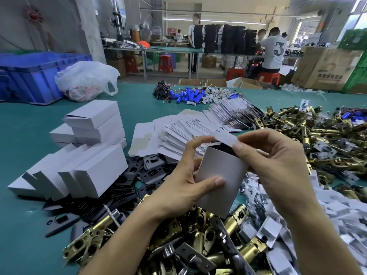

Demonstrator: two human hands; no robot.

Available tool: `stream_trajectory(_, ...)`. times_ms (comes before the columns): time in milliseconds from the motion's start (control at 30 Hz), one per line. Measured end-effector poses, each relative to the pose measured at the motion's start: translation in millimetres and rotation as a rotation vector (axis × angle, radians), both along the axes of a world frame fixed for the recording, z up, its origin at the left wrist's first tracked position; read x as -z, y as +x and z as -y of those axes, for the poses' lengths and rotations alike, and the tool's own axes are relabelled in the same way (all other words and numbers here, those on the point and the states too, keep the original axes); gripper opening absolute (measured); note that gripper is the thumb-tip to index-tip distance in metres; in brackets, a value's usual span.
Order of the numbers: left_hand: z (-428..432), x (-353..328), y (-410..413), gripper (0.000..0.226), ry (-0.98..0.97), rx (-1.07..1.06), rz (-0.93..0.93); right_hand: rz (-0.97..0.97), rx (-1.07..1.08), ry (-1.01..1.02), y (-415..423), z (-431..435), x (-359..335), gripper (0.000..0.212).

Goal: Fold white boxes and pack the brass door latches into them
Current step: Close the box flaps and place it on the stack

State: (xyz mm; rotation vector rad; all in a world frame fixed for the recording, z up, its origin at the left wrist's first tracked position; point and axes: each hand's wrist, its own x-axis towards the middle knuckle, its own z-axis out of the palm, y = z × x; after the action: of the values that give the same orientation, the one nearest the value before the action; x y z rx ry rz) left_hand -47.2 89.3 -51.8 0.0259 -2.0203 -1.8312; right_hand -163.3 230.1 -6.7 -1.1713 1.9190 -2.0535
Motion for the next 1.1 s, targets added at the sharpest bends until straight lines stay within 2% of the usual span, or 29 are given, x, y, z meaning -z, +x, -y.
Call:
stream_trajectory(300, -1.7, -1.8, -0.5, 0.069, -0.004, -0.005, 0.025, 0.051, -0.087, 0.004, -0.9, -4.2, -2.1, 0.012)
stream_trajectory(433, -1.7, -2.1, 0.8, 0.07, 0.003, -0.007, 0.017, 0.013, -0.113, 0.042, 1.6, -3.0, -4.4, 0.004)
stream_trajectory(600, -2.4, -2.7, 2.8, 0.072, 0.025, 0.035, -0.019, -0.028, -0.151, 0.125, -0.5, -4.4, -2.6, 0.022)
stream_trajectory(700, -3.3, -2.5, 1.7, 0.069, 0.015, 0.032, -0.024, -0.05, -0.13, 0.138, -2.6, -2.5, 1.9, 0.014)
stream_trajectory(867, -1.0, -2.4, 1.7, 0.058, 0.012, -0.016, -0.018, -0.171, -0.079, 0.161, 0.6, 6.2, 7.6, 0.025)
stream_trajectory(1100, -0.8, -2.1, 2.9, 0.048, 0.03, -0.03, 0.026, -0.135, -0.127, 0.149, -1.1, 5.2, 7.6, 0.024)
